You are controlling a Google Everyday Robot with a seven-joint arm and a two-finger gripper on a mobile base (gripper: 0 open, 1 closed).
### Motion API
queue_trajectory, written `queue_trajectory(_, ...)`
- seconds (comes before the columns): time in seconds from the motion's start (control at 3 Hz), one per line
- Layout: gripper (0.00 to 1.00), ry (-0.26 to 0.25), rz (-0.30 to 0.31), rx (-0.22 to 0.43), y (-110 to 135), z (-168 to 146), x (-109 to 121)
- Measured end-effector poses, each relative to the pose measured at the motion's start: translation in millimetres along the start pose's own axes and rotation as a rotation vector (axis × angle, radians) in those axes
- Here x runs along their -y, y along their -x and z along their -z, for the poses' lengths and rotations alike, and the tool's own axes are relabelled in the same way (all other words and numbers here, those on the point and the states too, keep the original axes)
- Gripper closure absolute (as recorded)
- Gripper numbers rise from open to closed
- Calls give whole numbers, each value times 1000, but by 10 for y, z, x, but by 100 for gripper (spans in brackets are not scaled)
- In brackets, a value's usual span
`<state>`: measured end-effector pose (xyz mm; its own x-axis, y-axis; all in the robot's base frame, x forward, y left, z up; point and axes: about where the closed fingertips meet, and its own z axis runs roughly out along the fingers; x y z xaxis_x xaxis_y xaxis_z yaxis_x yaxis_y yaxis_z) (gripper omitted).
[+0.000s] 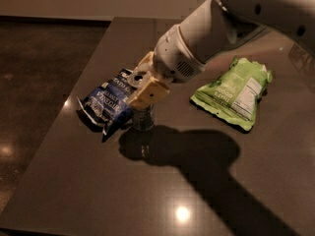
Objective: Move redbull can near blue chip bag
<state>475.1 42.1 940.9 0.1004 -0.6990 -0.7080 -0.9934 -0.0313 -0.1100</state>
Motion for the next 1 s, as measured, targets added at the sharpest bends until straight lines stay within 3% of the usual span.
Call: queue_trajectory(1.0,15,39,4,25,92,-310,-79)
